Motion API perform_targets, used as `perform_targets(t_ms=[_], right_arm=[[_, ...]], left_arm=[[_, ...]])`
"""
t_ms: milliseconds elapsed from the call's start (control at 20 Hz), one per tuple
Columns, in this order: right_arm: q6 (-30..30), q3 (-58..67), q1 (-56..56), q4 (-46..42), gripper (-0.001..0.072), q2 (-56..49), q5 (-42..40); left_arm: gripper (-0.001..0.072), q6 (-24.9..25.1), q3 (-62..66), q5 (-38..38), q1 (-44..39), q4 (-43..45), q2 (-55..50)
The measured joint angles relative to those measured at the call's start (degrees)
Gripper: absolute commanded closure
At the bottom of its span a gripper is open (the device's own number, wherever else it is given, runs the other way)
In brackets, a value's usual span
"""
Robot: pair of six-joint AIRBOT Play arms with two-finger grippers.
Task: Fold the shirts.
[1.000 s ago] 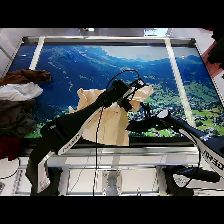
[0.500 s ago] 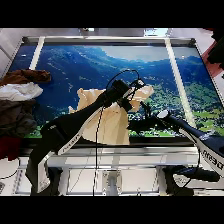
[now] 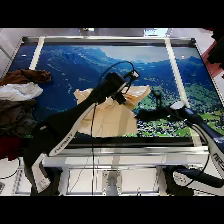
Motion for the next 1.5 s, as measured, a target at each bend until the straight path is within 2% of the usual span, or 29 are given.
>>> perform_targets(t_ms=[350,700,950,1150,1350,1500], right_arm=[[4.33,10.78,-12.81,-8.79,0.0691,11.3,6.67],[6.05,18.93,-15.47,-11.28,0.0692,14.01,10.1],[9.51,31.28,-15.96,-22.56,0.0692,14.23,9.92],[11.08,46.16,-18.38,-28.02,0.0692,14.62,12.02],[11.63,58.75,-20.15,-29.73,0.0692,16.15,12.04],[11.72,62.82,-20.52,-27.34,0.0692,15.65,8.33]], left_arm=[[0.0692,-0.11,0.02,-2.16,1.84,2.16,8.81],[0.0692,-2.34,0.02,-2.58,1.77,1.92,12.07],[0.0693,-3.02,2.82,-5.73,1.88,16.33,15.67],[0.0692,-3.58,4.37,-12.17,1.88,25.0,24.04],[0.0693,-7.91,4.79,-18.97,1.88,26.88,34.42],[0.0693,-11.67,4.04,-20.85,1.88,23.45,38.56]])
